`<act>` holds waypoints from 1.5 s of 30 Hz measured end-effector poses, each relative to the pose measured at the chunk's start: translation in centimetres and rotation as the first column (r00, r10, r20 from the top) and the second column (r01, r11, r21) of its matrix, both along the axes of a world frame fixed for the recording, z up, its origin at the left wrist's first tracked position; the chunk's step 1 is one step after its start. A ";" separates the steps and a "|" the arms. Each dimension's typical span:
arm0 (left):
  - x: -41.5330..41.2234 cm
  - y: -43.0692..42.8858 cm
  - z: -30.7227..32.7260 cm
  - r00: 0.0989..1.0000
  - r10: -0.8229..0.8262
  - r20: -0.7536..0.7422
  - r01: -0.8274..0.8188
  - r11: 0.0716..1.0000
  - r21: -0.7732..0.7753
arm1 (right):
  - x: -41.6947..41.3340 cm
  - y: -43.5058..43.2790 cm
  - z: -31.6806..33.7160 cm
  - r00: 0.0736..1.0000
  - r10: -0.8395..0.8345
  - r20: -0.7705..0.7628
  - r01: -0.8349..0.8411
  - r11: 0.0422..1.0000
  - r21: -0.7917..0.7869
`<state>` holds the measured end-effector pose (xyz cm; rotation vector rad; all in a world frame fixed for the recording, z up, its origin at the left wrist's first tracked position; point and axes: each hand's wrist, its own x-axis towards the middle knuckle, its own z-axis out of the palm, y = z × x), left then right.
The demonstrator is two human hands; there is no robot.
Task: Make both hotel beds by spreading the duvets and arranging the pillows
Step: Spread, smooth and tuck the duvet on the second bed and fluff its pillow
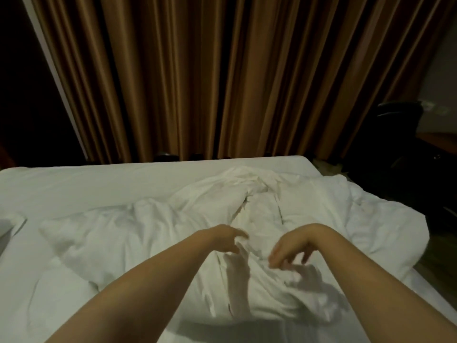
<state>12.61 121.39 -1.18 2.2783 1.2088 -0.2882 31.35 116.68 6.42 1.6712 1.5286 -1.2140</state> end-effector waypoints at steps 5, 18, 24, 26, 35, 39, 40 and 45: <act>1.7 -2.7 -5.3 0.970 0.023 -0.244 -0.089 0.960 -0.265 | -0.8 1.4 -3.7 0.968 -0.117 -0.223 0.207 0.872 0.443; -2.1 -3.3 -7.8 0.261 0.961 0.092 -0.792 0.267 -0.549 | -5.5 -1.9 -12.9 0.766 -0.181 -0.617 0.301 0.949 0.097; -3.1 -2.7 -7.3 0.160 0.987 -0.017 -0.616 0.087 -0.783 | -5.5 -2.6 -11.6 0.843 -0.064 -0.534 0.078 0.997 0.004; -2.7 -3.0 -7.1 0.353 0.935 0.028 -0.811 0.321 -0.489 | -5.8 -2.6 -11.0 0.854 -0.046 -0.518 0.054 0.999 0.001; -2.8 1.4 6.7 0.008 0.748 0.664 -0.708 0.473 -0.525 | -11.1 2.8 -8.6 0.640 -0.247 -0.728 0.693 0.593 0.409; -5.0 3.8 12.1 0.061 0.634 0.771 -0.693 0.583 -0.424 | -12.6 5.5 -5.9 0.808 -0.119 -0.576 0.555 0.480 0.679; -5.6 3.9 12.0 0.083 0.633 0.770 -0.689 0.595 -0.414 | -12.6 5.7 -6.1 0.831 -0.125 -0.542 0.526 0.493 0.693; -7.6 1.6 3.5 0.499 0.696 0.516 -0.728 0.660 -0.186 | -10.5 2.3 -10.3 0.956 -0.025 -0.292 0.189 0.813 0.551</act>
